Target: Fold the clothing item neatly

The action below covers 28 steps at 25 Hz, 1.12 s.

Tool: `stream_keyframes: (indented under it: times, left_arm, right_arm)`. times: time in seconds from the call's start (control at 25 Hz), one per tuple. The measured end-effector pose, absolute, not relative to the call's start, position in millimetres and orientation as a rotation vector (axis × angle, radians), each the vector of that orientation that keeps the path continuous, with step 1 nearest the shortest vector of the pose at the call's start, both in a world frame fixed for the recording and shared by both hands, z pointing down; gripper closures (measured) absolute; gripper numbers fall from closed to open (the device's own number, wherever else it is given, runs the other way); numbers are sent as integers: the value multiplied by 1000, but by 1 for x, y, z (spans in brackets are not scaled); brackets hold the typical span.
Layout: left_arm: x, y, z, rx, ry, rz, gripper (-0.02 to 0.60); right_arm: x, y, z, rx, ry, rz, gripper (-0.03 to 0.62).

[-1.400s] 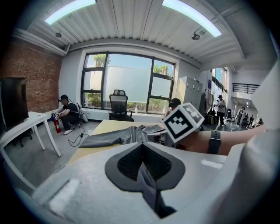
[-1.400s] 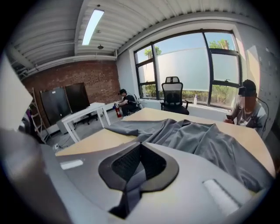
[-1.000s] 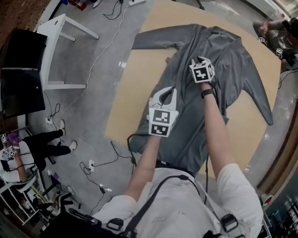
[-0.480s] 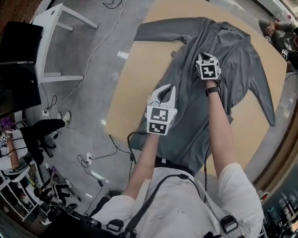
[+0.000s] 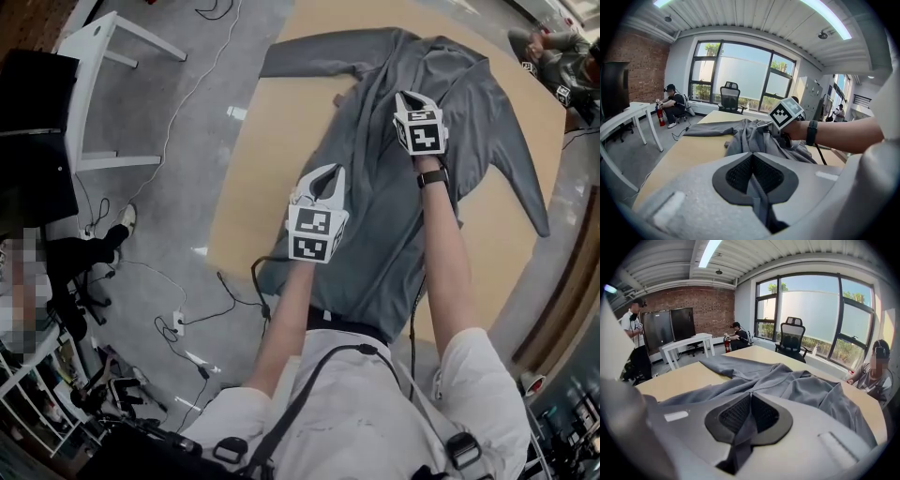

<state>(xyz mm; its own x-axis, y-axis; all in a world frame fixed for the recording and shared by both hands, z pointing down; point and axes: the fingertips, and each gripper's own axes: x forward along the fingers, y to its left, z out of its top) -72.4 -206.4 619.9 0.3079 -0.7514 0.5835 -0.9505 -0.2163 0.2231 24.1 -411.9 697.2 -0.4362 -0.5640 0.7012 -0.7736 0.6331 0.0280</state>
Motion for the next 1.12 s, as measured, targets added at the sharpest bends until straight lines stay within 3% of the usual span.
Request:
stream_keyframes:
  times: [0.36, 0.56, 0.72, 0.8, 1.12]
  left_arm:
    - [-72, -188, 620, 2054, -1481, 505, 577]
    - [-88, -166, 621, 2042, -1486, 544, 577]
    - [-119, -140, 613, 2015, -1538, 591, 577]
    - [-135, -120, 612, 2016, -1538, 619, 577]
    - [-169, -9, 635, 2018, -1414, 744, 575]
  right_arm:
    - [101, -430, 655, 1154, -2149, 377, 577]
    - [125, -429, 710, 1148, -2004, 418, 571]
    - [133, -419, 711, 1236, -1938, 429, 519]
    - [135, -400, 691, 1310, -1975, 462, 490]
    - [94, -224, 627, 1336, -2180, 561, 497]
